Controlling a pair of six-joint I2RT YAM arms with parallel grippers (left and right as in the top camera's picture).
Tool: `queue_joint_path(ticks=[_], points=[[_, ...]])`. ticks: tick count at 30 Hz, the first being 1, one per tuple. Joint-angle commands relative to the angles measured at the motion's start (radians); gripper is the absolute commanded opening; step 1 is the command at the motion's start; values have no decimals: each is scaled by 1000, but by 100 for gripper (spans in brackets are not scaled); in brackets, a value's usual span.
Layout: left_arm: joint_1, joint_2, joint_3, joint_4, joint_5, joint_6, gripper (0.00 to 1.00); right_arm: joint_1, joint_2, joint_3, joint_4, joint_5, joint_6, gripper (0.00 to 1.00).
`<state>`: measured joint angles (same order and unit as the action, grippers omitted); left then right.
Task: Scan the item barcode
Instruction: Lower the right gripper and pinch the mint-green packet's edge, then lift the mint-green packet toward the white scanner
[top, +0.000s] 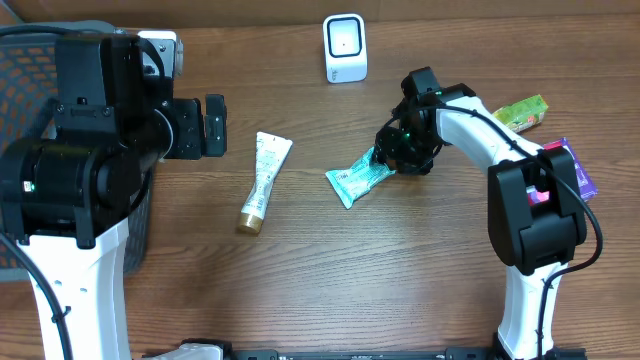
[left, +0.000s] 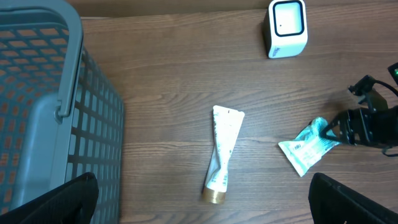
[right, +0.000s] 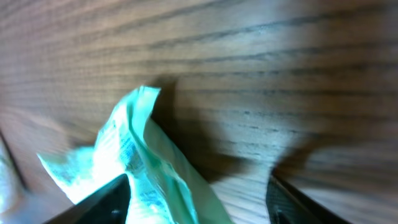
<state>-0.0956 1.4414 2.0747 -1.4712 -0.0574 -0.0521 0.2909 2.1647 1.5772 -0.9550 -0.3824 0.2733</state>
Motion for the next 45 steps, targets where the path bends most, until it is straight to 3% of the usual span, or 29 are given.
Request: queue_joint_path(ticks=[1, 8, 15, 19, 25, 28, 35, 42, 45], points=[[8, -2, 8, 1, -2, 8, 99, -18, -9, 2, -18, 0, -327, 72], [8, -2, 8, 2, -2, 8, 100, -5, -9, 0, 13, -2, -561, 70], [8, -2, 8, 1, -2, 8, 100, 0, -8, -6, 61, -182, -552, 65], [8, -2, 8, 2, -2, 8, 100, 2, -8, -28, 53, -182, -509, 55], [8, -2, 8, 2, -2, 8, 100, 2, -8, -138, 148, -225, -509, 56], [8, -2, 8, 2, -2, 8, 100, 0, -8, -139, 163, -232, -502, 45], [8, -2, 8, 1, -2, 8, 100, -1, -8, -137, 168, -314, -418, 4], [8, -2, 8, 1, -2, 8, 99, -66, -8, -110, 124, -671, -418, 4], [8, -2, 8, 1, -2, 8, 100, -113, -23, -72, 76, -734, -420, 4]])
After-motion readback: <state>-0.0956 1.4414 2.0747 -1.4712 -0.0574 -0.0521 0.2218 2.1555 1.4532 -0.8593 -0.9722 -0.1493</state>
